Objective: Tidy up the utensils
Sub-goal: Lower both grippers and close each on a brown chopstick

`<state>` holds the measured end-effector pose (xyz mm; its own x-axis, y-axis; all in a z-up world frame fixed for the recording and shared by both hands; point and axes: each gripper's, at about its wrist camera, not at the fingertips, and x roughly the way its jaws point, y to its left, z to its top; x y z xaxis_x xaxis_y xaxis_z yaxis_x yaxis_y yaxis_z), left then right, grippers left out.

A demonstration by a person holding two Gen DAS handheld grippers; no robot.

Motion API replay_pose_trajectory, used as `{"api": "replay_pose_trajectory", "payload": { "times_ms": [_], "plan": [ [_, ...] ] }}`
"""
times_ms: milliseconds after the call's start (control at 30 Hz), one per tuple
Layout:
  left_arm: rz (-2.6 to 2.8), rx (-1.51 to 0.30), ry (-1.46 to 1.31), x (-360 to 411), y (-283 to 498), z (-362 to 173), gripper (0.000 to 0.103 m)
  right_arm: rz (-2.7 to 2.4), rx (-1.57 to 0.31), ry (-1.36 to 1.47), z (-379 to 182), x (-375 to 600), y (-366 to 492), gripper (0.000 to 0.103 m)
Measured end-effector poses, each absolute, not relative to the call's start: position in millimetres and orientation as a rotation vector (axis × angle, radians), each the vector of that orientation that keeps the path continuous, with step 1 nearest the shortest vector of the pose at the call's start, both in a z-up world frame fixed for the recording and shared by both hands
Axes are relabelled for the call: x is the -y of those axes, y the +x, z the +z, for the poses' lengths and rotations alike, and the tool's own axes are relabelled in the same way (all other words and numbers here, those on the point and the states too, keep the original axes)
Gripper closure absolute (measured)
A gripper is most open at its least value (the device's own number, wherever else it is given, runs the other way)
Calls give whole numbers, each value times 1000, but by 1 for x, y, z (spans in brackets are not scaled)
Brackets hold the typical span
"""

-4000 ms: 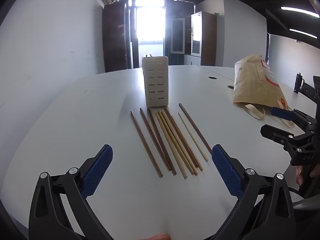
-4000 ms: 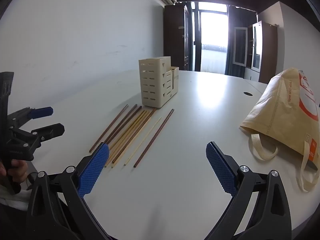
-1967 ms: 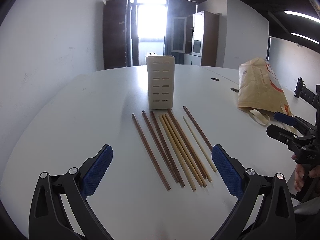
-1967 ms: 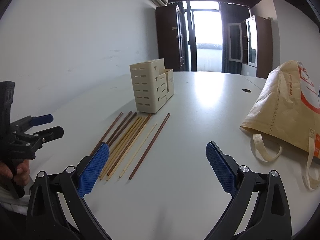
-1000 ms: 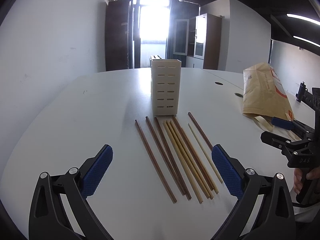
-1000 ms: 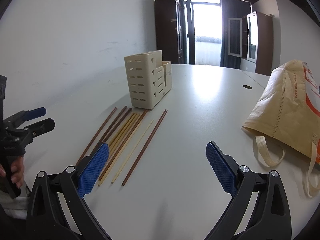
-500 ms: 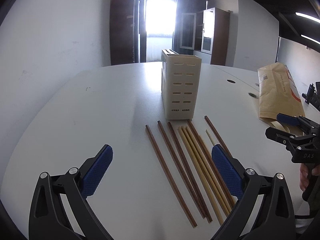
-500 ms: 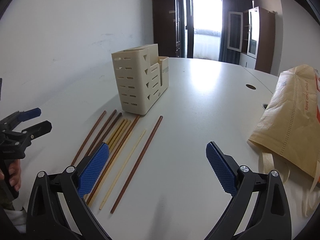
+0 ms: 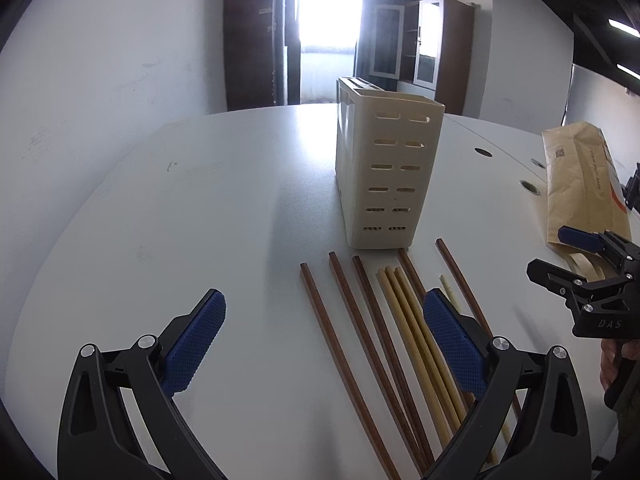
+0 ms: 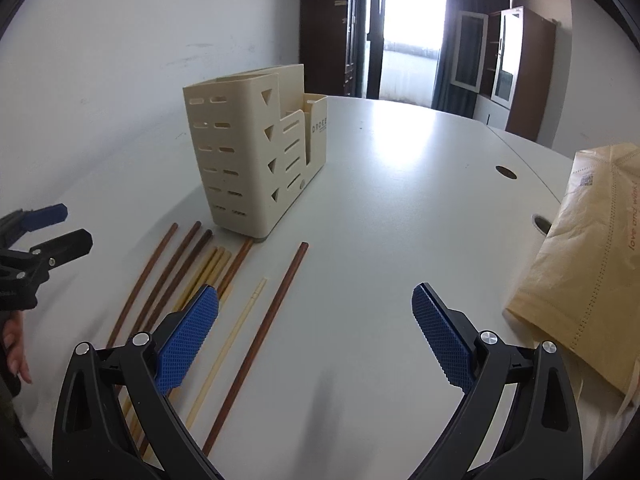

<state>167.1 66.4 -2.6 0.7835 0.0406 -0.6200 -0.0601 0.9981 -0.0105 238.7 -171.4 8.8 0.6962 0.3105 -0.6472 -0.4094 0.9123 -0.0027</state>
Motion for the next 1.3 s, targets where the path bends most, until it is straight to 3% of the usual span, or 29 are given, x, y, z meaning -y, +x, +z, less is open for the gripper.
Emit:
{"api": "replay_pose_trajectory", "payload": {
  "times_ms": [533,633,733,1033,1200,1300],
  "plan": [
    [112,-787,4,-77,226,-29,6,402,-830,-193,-15,142,305,5],
    [120,-815,-8,-83,234,-34,7,399,-861,-195,-20,138,314,12],
    [106,-850,-53,-91,243,-39,7,400,-873,-200,-22,135,322,12],
    [139,-912,-40,-99,260,-54,22,388,-932,-193,-37,129,338,22],
    [123,-953,-41,-96,268,-62,38,391,-951,-220,-44,123,337,32],
    [108,-973,-31,-94,272,-65,53,395,-987,-218,-50,117,338,45]
  ]
}}
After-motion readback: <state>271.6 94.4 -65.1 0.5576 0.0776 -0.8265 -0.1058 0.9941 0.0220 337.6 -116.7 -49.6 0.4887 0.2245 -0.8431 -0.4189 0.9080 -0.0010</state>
